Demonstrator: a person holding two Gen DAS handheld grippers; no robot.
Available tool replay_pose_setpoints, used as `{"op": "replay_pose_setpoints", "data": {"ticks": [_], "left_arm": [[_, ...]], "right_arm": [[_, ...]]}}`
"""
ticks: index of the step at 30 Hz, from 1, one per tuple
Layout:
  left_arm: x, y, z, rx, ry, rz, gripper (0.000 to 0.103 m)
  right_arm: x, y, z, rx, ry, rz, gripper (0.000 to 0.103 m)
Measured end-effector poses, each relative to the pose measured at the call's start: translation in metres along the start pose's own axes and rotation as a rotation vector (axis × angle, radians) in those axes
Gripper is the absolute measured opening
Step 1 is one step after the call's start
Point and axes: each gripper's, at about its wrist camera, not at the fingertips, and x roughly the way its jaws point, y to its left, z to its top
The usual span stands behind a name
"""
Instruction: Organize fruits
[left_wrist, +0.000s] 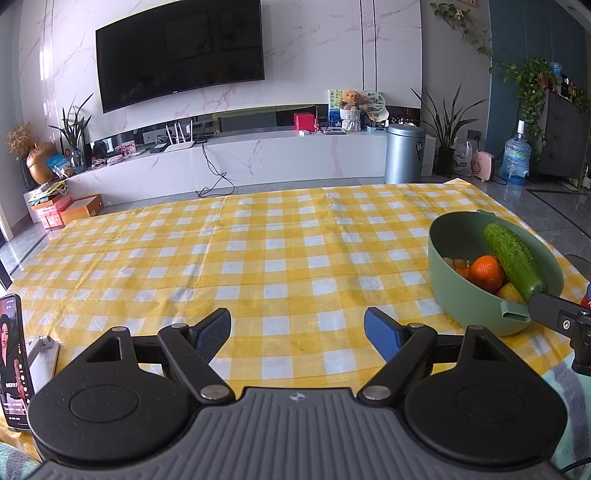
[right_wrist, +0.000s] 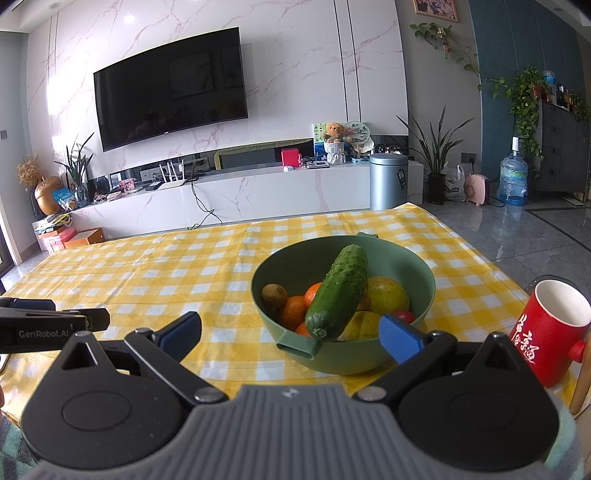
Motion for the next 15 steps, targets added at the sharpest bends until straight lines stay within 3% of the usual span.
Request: {"op": "replay_pose_setpoints", "data": {"ticks": [15], "left_arm": [[-0.0037, 0.0047, -0.0002, -0.008, -0.010, 0.011, 0.096]], "right_arm": [[0.0001, 0.0000, -0.0001, 0.000, 0.000, 0.000, 0.099]]}}
